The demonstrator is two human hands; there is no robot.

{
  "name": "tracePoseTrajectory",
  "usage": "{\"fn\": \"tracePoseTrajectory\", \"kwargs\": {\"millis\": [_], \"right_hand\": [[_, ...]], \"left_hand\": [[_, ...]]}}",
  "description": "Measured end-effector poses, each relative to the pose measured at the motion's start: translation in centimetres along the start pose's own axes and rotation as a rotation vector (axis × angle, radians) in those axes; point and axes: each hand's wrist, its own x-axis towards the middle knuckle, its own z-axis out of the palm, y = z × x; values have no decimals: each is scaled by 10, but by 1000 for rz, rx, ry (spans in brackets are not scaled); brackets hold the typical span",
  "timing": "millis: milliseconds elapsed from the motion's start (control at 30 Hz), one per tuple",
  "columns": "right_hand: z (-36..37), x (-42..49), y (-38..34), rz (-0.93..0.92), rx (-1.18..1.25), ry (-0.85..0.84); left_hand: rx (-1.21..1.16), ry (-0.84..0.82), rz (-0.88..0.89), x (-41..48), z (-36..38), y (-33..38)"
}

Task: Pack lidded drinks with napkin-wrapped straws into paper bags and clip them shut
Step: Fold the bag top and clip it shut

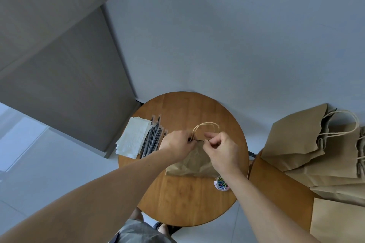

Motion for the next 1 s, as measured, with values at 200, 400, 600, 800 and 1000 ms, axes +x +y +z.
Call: {"fn": "tracePoseTrajectory", "kwargs": {"millis": [200, 400, 600, 800, 1000], "right_hand": [[2, 3, 2, 31, 60, 16], [5, 5, 1, 80, 163, -50], [6, 7, 2, 107, 256, -114], [3, 8, 4, 12, 166, -63], [2, 14, 1, -173, 4, -98]], "left_hand": [[1, -8, -5, 1, 2, -1], [-12, -7, -2, 2, 2, -3], [-38, -20, 1, 5, -1, -5], [-13, -19, 3, 6, 0, -4], [-28, -25, 4, 5, -2, -5]]}}
